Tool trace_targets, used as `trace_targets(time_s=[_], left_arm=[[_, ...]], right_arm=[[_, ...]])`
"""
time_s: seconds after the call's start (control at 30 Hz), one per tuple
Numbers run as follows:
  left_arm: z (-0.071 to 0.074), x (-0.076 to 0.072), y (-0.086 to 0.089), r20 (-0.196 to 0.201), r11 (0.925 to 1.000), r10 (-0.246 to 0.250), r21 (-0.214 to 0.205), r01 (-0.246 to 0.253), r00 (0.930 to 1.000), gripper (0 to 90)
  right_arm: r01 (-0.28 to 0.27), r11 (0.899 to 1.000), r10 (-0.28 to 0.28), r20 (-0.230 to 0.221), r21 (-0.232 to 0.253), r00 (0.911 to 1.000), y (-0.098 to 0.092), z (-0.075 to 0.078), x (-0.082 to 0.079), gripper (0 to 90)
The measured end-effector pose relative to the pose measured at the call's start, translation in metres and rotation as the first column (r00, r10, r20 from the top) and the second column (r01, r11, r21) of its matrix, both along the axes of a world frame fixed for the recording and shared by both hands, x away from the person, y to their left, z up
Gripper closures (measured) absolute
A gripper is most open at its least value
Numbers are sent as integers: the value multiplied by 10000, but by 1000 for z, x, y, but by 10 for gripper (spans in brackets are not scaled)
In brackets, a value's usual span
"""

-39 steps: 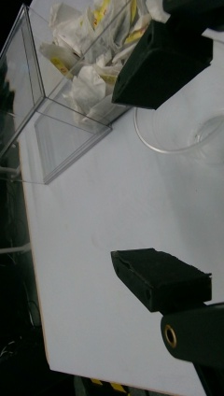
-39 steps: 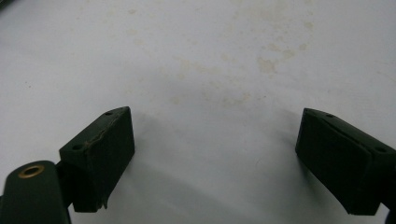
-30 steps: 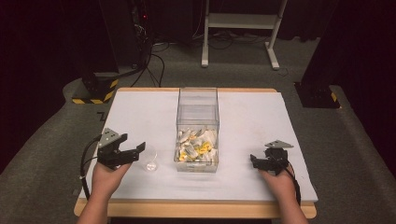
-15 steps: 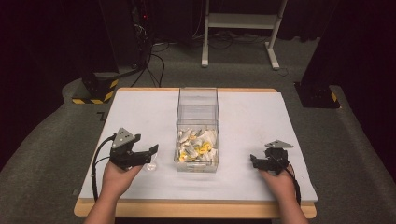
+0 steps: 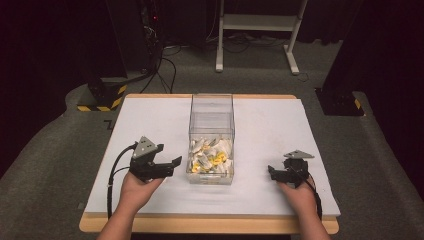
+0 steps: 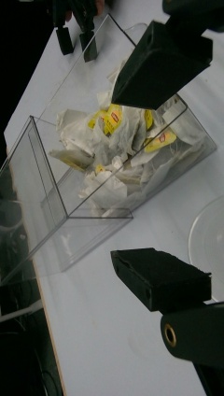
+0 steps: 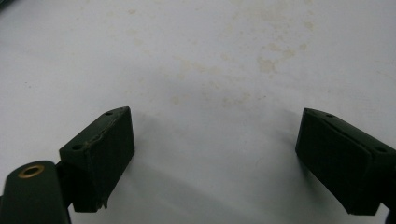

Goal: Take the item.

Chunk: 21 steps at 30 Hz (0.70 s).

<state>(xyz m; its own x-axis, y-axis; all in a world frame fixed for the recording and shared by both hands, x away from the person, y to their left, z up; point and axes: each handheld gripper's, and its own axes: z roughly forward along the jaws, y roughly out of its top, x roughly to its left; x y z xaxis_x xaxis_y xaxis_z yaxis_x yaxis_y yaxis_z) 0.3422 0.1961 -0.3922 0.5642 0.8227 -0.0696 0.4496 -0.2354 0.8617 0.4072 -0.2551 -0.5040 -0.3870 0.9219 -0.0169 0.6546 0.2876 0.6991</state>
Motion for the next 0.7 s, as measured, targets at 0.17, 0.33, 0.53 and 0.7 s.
trace_targets(time_s=[0.17,0.33,0.53,0.7], left_arm=[[3,1,-14,48,9992,-388,86,388,9992,208],[1,3,-29,-49,9971,-747,168,748,9972,203],[-1,5,-44,-189,9937,-1094,211,1098,9938,191],[-3,9,-54,-256,9907,-1311,326,1319,9910,185]], right_arm=[[1,10000,-1,3,-3,10000,0,0,0,113],[2,10000,-2,1,-1,10000,0,0,0,113],[2,10000,-2,3,-1,10000,0,0,0,113],[1,10000,-1,4,-4,10000,0,0,0,113]])
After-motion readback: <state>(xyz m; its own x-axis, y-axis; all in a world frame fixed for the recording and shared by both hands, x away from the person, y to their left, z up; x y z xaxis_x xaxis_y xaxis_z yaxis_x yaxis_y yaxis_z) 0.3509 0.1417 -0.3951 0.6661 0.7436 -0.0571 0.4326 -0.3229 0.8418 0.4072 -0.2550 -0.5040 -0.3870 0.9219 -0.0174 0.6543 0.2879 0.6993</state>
